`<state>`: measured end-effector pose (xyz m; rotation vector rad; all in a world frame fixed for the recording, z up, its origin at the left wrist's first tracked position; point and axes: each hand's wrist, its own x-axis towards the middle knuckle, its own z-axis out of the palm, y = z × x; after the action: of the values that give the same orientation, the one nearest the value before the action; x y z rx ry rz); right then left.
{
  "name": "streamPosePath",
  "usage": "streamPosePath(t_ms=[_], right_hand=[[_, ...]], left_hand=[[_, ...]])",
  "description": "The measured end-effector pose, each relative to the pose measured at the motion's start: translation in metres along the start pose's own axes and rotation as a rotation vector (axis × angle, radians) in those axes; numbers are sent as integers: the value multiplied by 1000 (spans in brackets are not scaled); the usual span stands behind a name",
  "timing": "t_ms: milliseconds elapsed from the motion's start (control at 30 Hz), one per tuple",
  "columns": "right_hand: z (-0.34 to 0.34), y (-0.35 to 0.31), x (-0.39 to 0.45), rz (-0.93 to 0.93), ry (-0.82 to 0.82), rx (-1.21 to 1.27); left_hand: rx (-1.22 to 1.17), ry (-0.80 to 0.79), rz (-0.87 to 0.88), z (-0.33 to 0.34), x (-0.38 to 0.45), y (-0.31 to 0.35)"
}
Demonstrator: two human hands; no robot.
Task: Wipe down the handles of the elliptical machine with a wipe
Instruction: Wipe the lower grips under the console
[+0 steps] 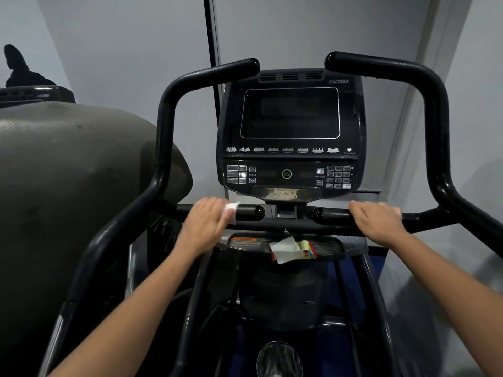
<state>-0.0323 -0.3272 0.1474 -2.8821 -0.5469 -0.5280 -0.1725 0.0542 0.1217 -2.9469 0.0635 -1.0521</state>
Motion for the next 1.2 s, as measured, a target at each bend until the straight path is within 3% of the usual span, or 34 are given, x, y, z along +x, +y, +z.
streamPosePath(t_ms=[67,167,233,367,533,700,800,900,1000,1100,1200], right_hand=[[0,-1,-1,0,-2,3],[-1,-2,-1,9,-2,-10],[-1,-3,0,13,-2,-6],[0,-1,-1,17,3,10],[4,2,1,21,1,28],[5,4,2,29,-12,7],[4,3,1,19,-2,24],[0,0,0,20,4,39],[0,-1,1,17,20,18],[3,1,3,28,32,2],[5,1,3,44,17,-7]], left_hand=[[0,-57,-167,-7,4,-20],[20,-293,-364,-18,29,-13],[53,-429,-350,-19,50,13],[56,-333,-136,-7,59,70],[-106,-133,14,1,44,60],[-35,-96,-47,1,37,33],[-4,-210,-210,4,33,-4],[6,-438,-376,-2,51,-8],[43,-563,-382,-10,72,23],[48,-434,-241,-9,70,59],[-54,-110,20,-4,43,68]])
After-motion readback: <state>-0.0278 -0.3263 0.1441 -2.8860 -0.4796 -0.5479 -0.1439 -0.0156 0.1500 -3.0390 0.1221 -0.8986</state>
